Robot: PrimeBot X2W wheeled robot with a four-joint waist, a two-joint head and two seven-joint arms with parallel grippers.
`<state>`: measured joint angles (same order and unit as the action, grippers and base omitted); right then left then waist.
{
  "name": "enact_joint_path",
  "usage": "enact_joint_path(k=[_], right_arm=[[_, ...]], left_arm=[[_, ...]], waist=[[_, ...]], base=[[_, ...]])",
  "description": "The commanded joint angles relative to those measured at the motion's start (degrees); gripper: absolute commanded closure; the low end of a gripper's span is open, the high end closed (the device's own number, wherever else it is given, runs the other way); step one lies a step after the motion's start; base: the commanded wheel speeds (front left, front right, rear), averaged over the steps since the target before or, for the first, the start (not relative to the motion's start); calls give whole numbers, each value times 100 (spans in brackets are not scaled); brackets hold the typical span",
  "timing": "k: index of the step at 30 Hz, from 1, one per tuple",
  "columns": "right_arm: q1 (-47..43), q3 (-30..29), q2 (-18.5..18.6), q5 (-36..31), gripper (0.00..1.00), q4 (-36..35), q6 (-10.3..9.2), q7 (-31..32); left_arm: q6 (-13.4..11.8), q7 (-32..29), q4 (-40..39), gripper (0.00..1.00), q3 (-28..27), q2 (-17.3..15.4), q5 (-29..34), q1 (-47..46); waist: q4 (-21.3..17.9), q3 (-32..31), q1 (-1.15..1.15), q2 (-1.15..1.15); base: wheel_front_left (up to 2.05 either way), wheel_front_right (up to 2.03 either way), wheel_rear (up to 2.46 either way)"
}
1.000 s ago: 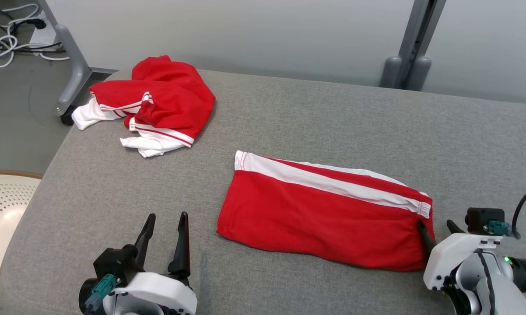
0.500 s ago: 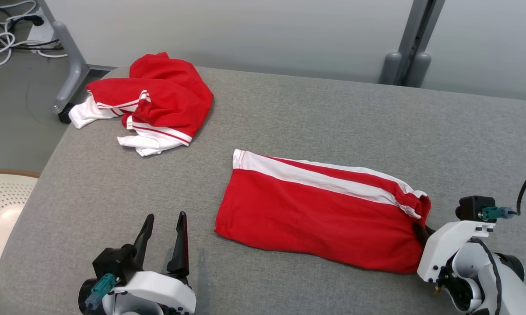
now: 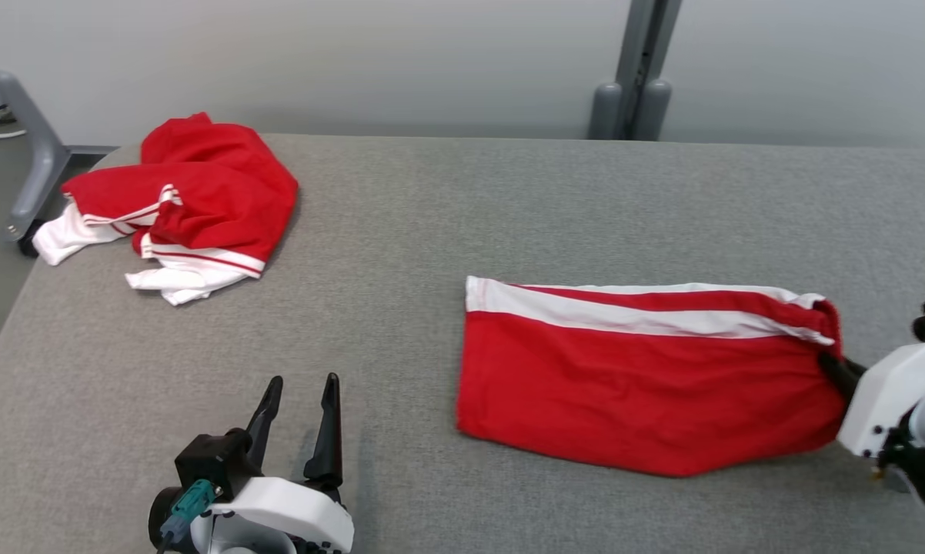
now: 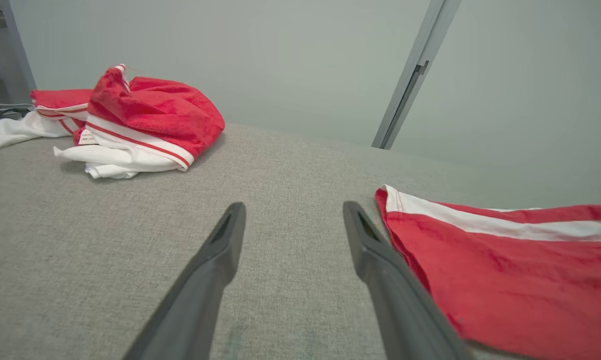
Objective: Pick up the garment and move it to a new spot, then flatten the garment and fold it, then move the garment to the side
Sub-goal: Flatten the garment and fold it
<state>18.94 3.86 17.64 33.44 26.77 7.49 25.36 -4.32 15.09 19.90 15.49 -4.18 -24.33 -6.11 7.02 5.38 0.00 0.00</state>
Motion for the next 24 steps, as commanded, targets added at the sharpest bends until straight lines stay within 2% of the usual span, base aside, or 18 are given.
enact_joint_path(k=[1, 4, 8, 15, 24], right_arm=[[-90, -102, 144, 4, 100, -105, 1, 101], [-170, -324, 308, -80, 100, -270, 1, 268], [-237, -530, 330, -140, 100, -480, 1, 453], [-289, -695, -80, 231, 100, -793, 2, 788], [-461, -557, -595, 952, 100, -1722, 2, 1337]], left_arm=[[26, 10, 9, 0, 0, -1, 29, -82], [52, 10, 31, 0, 24, 13, 56, -123], [79, 9, 71, 0, 57, 31, 67, -172], [110, 10, 132, 0, 78, 48, 87, -120], [159, 10, 213, 0, 149, 69, 75, -96]], waist=[[-137, 15, 0, 0], [-251, 39, 0, 0], [-343, 67, 0, 0], [-440, 31, 0, 0], [-413, -74, 0, 0]], base=[[0, 0, 0], [0, 0, 0], [0, 0, 0], [0, 0, 0], [0, 0, 0]])
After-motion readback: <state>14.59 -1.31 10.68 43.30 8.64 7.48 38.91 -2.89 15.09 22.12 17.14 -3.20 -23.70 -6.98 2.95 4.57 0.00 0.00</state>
